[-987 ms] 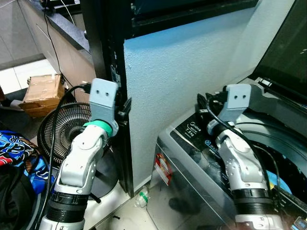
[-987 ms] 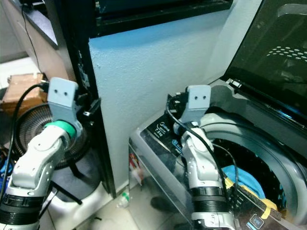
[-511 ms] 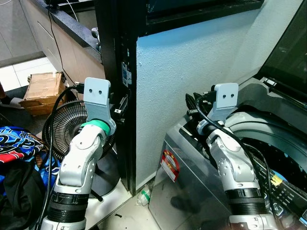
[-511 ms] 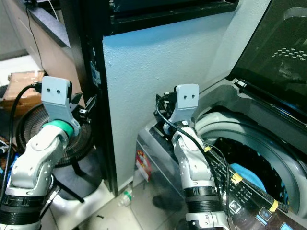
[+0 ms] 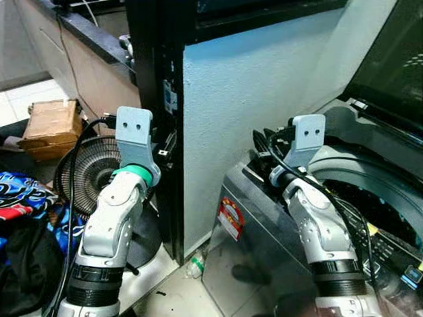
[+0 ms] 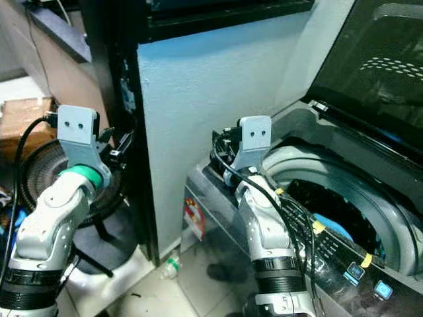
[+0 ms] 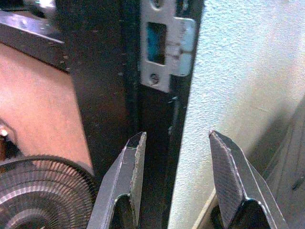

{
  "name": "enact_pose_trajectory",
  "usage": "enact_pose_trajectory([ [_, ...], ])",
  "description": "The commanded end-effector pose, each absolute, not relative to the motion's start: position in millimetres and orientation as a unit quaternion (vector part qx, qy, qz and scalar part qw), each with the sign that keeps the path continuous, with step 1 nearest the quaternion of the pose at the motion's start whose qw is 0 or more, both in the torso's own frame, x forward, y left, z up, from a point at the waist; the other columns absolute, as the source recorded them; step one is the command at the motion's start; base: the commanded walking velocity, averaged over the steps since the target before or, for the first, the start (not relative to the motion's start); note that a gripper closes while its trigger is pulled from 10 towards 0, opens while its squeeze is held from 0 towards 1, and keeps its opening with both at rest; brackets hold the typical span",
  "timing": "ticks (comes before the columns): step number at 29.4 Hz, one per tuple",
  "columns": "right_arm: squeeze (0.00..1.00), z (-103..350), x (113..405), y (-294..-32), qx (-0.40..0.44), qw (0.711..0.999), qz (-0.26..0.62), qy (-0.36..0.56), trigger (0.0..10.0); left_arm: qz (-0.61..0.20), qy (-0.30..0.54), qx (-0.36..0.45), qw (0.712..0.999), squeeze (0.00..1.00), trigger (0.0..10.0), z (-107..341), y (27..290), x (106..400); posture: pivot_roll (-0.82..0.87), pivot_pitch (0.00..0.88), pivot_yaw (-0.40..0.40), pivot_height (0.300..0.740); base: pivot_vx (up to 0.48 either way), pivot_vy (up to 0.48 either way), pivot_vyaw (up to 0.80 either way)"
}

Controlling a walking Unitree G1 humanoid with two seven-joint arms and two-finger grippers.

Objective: Clothes washing

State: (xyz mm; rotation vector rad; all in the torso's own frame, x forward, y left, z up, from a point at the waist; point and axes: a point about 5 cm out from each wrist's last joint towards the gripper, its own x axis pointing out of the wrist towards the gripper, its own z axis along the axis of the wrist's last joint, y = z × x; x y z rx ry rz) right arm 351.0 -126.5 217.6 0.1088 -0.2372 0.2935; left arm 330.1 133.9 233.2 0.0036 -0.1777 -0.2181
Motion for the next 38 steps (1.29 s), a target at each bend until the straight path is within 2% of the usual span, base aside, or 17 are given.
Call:
enact_pose_trajectory([
  [1, 0.00, 214.5, 349.9, -129.0, 0.053, 0.982, 0.143, -0.111, 10.0, -0.112, -0.088, -0.003, 0.990, 0.00, 10.0, 234.0, 133.8, 329.2, 0.12, 0.020, 0.031, 0.740, 0.000, 0.000, 0.00],
  [5, 0.00, 214.5, 349.9, -128.6, 0.053, 0.982, 0.144, -0.111, 10.0, -0.113, -0.089, -0.003, 0.990, 0.00, 10.0, 234.2, 133.8, 329.1, 0.12, 0.020, 0.031, 0.740, 0.000, 0.000, 0.00],
  [23, 0.00, 214.8, 350.3, -125.9, 0.052, 0.981, 0.151, -0.111, 10.0, -0.116, -0.090, -0.003, 0.989, 0.00, 10.0, 234.5, 132.7, 329.3, 0.12, 0.008, 0.029, 0.740, -0.307, 0.000, 0.00],
  [38, 0.00, 212.7, 349.3, -121.8, 0.053, 0.980, 0.160, -0.104, 10.0, -0.101, -0.087, -0.002, 0.991, 0.00, 10.0, 233.0, 136.7, 330.4, 0.12, 0.010, 0.027, 0.740, 0.000, 0.000, 0.00],
])
